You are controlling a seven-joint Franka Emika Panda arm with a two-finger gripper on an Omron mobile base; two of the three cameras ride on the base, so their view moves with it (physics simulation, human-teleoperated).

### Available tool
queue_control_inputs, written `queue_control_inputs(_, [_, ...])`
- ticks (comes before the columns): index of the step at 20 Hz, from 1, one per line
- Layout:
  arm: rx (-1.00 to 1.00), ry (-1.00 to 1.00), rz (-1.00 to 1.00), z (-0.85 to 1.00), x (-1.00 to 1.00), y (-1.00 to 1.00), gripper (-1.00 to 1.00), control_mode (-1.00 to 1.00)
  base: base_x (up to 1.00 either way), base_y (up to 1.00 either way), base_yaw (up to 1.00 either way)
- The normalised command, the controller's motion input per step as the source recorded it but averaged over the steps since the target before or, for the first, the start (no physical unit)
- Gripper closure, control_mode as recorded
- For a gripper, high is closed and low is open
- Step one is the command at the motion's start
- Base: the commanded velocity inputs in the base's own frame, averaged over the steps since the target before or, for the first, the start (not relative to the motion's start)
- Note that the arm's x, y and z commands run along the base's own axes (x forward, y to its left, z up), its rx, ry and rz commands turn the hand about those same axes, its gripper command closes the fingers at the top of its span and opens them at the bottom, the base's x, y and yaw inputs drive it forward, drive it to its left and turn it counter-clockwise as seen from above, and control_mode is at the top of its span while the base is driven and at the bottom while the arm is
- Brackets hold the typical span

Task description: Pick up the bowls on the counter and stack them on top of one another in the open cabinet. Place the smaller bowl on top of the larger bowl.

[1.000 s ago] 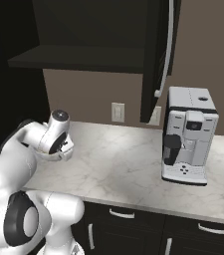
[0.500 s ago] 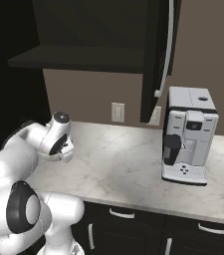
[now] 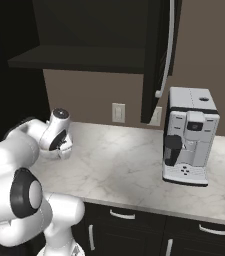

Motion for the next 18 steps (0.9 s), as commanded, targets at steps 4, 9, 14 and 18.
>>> queue_control_inputs(4, [0.0,0.02,-0.03,-0.01,0.14,0.02,-1.0,-1.0,0.0,0.0,0.0])
queue_control_inputs(9, [0.0,-0.01,0.0,0.0,-0.2,0.0,-1.0,-1.0,0.0,0.0,0.0])
queue_control_inputs(14, [0.0,-0.03,0.0,0.0,-0.35,0.0,-1.0,-1.0,0.0,0.0,0.0])
queue_control_inputs(18, [0.0,0.0,0.0,-0.05,-0.1,0.0,-1.0,-1.0,0.0,0.0,0.0])
